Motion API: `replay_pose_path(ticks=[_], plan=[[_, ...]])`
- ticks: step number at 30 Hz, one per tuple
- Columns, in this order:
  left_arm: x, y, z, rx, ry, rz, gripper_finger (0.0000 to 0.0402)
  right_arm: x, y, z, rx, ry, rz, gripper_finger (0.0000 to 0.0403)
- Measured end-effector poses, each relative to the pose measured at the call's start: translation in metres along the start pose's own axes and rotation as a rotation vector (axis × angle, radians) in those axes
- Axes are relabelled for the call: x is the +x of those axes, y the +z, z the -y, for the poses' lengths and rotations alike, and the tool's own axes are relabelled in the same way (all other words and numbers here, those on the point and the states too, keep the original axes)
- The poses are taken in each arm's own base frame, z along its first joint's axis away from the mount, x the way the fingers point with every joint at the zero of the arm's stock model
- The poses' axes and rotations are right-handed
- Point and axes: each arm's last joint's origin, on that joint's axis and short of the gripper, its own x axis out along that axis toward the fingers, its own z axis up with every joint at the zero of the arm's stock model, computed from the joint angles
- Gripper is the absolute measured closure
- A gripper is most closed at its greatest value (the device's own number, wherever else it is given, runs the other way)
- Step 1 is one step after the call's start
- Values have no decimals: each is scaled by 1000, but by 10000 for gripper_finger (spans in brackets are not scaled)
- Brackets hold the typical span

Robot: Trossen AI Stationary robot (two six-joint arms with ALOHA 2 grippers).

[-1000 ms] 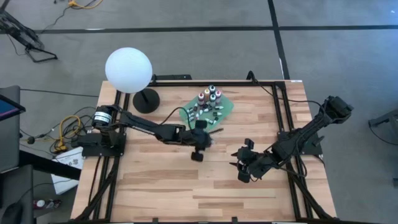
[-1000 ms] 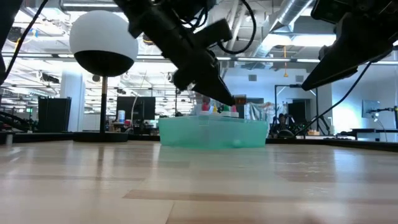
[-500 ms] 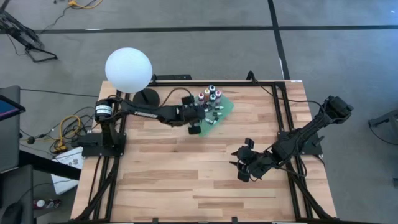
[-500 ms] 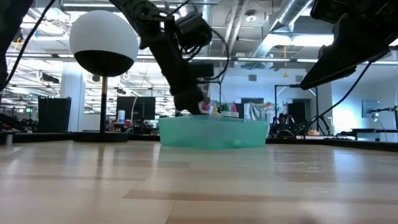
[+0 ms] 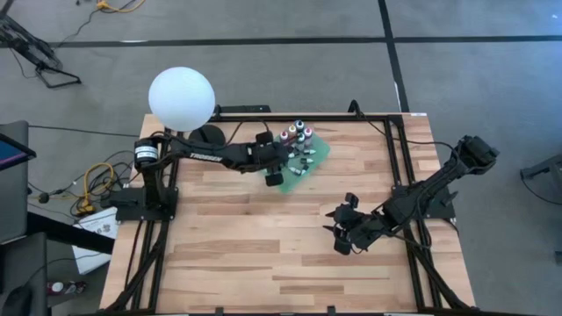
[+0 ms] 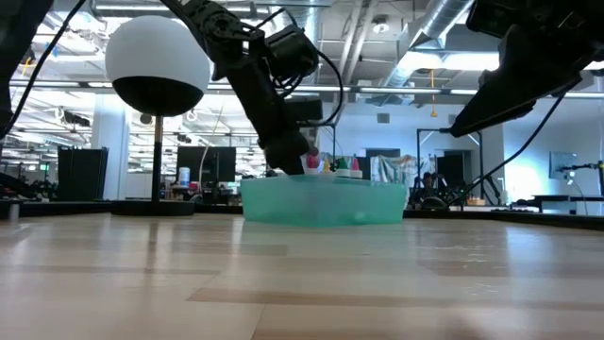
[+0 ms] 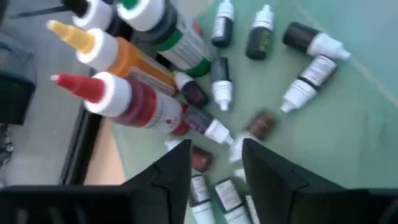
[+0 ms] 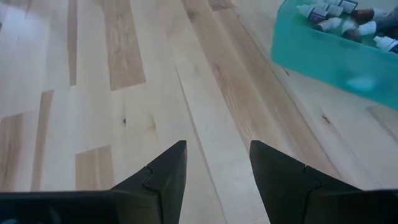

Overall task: Pick & Place food coloring
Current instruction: Put the brown food coloring bottle into the green bin, then return to Home Position

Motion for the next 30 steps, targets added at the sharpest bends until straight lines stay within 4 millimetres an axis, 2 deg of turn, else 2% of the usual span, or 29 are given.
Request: replay_pose_path(ticks=[6,10,15,21,25,30], plan=[[-3,2,1,-1,-30,20,243,0,5,-1,-1,-38,70,235],[-28,8,5,16,-169,68,243,0,6,0,-71,-81,104,235],[-86,16,1,77,-249,159,243,0,15,5,-199,-128,138,235],[-176,20,-23,20,-287,426,244,-8,50,27,-263,-129,235,235],[-223,1,-29,3,-311,575,244,-18,69,52,-296,-57,274,235],[-256,-38,-28,-31,-342,737,244,-28,76,83,-299,-36,311,235]])
